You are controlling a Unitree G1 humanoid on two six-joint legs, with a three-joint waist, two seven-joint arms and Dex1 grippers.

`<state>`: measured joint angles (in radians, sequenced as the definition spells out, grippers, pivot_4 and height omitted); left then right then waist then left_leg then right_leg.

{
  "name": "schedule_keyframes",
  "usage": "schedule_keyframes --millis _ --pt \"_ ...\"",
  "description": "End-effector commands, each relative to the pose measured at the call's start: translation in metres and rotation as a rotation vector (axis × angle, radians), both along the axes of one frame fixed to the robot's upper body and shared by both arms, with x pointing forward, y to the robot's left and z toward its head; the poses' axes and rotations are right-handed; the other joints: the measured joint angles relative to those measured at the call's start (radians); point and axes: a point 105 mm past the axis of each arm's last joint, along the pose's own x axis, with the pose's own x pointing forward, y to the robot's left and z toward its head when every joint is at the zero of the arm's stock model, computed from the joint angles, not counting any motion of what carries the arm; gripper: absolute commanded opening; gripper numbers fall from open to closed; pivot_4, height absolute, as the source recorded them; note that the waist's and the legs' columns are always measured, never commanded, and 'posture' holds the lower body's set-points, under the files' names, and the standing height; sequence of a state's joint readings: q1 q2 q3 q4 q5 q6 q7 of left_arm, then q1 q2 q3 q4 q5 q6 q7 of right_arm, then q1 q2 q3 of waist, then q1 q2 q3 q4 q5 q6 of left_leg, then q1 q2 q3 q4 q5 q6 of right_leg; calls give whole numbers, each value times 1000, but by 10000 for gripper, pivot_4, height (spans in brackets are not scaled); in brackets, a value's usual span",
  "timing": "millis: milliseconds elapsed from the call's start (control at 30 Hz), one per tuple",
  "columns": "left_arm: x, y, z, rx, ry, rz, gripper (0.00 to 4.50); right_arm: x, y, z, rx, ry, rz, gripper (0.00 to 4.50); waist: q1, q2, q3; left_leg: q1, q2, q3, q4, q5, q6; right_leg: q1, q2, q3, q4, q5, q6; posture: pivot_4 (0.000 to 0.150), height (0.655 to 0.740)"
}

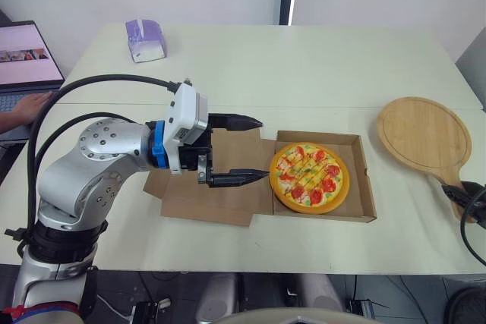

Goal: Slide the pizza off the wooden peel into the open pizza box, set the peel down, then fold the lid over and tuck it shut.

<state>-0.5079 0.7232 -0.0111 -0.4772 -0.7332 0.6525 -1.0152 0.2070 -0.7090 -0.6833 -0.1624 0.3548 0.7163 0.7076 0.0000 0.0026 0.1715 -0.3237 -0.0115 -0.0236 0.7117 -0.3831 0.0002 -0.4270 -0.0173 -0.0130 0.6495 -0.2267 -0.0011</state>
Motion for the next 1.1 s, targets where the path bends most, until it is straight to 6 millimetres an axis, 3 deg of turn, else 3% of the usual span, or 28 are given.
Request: schedule_keyframes --millis 33,233,300,367,533,667,833,1000,1100 --pt "-7 -8 12 -16 -29 -36 45000 8 5 10 -33 -35 -19 15861 0 0 0 0 0 0 0 0 0 0 0 0 0 0 0 1500 7251" --pt "-19 -8 7 20 -9 -101 45000 7 -1 3 -49 -3 -84 15861 0 0 0 0 0 0 0 0 0 0 0 0 0 0 0 1500 7251" --pt "-21 -8 6 22 -8 -111 45000 5 -4 3 -29 3 -90 23002 0 0 0 0 0 0 0 0 0 0 0 0 0 0 0 1500 7251" --pt "-21 -7 6 21 -12 -110 45000 1 -2 6 -9 12 -60 27425 0 0 0 0 0 0 0 0 0 0 0 0 0 0 0 1500 7251" --pt "-20 -5 8 13 -25 -95 45000 -5 -6 29 -13 -19 -9 44839 0 0 0 0 0 0 0 0 0 1 1 0 -1 0 0 1500 7251" --pt "-15 -1 7 2 -25 -44 45000 5 0 49 -120 -82 93 44839 -1 0 0 0 0 0 0 0 0 1 1 0 -1 0 1 1500 7251" --pt "-9 20 -1 -34 11 139 45000 41 56 80 -201 -227 388 44839 -18 -2 1 2 3 2 0 0 0 1 4 2 -1 0 0 1500 7251" --pt "-17 46 -17 -116 145 331 45000 57 109 100 -235 -313 673 44839 -18 -2 1 2 4 0 0 0 0 1 5 0 0 0 0 1500 7251" --pt "-24 63 -31 -160 239 452 45000 63 129 107 -247 -347 786 44839 -8 -4 2 4 3 -1 0 0 0 1 3 0 -2 0 0 1500 7251"
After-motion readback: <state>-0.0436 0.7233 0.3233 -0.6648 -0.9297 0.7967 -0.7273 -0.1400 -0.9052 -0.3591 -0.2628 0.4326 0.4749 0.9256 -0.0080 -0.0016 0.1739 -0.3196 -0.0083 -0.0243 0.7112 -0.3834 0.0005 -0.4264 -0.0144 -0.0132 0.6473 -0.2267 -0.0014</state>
